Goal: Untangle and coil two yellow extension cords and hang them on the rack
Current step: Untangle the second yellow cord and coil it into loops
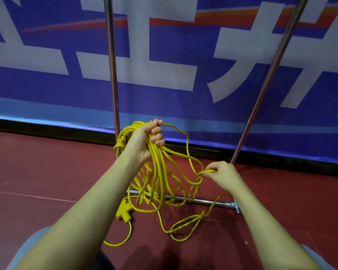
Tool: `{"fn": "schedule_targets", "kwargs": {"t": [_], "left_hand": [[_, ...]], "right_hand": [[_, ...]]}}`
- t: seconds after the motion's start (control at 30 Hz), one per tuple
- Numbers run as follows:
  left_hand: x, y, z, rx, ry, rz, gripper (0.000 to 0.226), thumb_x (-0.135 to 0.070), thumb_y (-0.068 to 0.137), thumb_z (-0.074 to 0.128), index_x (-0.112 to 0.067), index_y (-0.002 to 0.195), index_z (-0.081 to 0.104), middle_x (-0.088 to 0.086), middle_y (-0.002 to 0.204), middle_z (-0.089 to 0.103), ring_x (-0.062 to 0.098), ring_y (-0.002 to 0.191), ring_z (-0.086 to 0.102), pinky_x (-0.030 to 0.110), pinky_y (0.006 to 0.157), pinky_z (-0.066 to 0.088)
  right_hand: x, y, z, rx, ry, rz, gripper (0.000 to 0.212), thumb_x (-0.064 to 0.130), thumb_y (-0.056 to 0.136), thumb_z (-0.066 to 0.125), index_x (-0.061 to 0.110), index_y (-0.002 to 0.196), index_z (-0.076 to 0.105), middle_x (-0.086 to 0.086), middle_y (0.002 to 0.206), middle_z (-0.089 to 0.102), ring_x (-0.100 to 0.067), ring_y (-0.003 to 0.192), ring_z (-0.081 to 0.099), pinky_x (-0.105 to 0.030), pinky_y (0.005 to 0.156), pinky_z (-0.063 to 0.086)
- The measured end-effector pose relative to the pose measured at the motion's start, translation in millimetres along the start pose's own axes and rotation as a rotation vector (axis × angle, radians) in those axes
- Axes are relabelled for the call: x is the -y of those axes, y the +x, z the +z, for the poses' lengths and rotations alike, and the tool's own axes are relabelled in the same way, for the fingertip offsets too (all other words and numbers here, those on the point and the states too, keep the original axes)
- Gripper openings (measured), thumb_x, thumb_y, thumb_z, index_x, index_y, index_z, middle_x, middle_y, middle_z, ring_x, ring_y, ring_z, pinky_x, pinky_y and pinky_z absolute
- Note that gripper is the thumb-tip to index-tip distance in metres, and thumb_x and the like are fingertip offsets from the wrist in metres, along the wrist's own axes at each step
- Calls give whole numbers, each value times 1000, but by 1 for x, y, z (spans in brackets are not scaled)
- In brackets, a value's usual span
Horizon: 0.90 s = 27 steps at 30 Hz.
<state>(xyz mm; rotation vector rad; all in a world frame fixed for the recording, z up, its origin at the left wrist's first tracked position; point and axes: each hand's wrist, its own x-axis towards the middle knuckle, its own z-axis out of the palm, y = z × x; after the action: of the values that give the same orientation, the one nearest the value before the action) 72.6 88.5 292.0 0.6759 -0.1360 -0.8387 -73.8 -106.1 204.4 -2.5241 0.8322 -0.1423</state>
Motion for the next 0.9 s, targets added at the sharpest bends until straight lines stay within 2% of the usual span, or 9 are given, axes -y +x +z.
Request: {"fn": "schedule_targets", "kwargs": {"t": [0.1,0.17,0.23,0.3,0.37,0.47,0.53,0.73,0.9], "left_hand": [[-1,-4,2,26,62,-18,25,-18,100,37,-9,82,52,-7,43,34,3,30,29,13,33,25],[-2,-7,3,45,75,-7,25,-18,100,37,-8,82,52,-7,44,35,2,31,30,13,34,27],[-1,-9,5,54,75,21,24,-16,100,37,-8,84,52,-6,46,40,3,33,34,14,36,33],[4,-10,7,54,72,37,22,-14,100,38,-8,85,53,-5,48,45,4,37,40,15,41,41],[11,-11,9,56,77,30,19,-11,99,39,-7,88,54,-3,52,53,5,41,49,17,47,48],[18,-9,10,75,54,14,18,-8,99,38,-5,95,56,2,62,65,10,54,65,23,57,56],[17,-8,8,78,59,18,21,-10,100,36,-6,100,57,5,76,73,11,74,70,27,67,59],[18,-4,0,82,72,12,21,-10,100,37,-6,108,56,7,97,71,16,84,71,29,76,57],[25,-3,3,97,99,-17,22,-10,100,36,-5,109,56,8,107,68,14,105,61,30,81,55]], "right_hand": [[1,-3,7,-20,-44,106,12,35,86,65,27,91,72,-3,96,70,-26,99,62,-32,81,47],[1,0,13,11,-28,125,7,30,86,65,26,88,70,-6,99,69,-27,100,62,-32,83,48],[8,0,17,73,23,36,7,28,83,69,28,90,68,-1,98,67,-25,104,61,-36,91,46],[21,-3,16,120,131,-95,29,31,80,73,29,107,66,4,109,60,-19,113,55,-41,102,38],[40,-9,9,139,293,-251,35,26,81,73,27,114,63,4,118,57,-11,116,51,-35,105,33],[63,-18,-4,135,499,-379,7,10,90,61,14,90,67,0,88,66,1,84,57,-16,84,41],[71,-21,-12,64,620,-395,20,6,94,52,10,79,64,1,70,62,3,66,55,-11,72,41],[78,-22,-12,129,632,-418,11,13,89,63,15,99,67,5,96,68,8,86,58,-7,83,40],[83,-19,-6,66,759,-389,7,2,85,65,8,81,66,3,70,63,7,62,55,-8,67,41]]}}
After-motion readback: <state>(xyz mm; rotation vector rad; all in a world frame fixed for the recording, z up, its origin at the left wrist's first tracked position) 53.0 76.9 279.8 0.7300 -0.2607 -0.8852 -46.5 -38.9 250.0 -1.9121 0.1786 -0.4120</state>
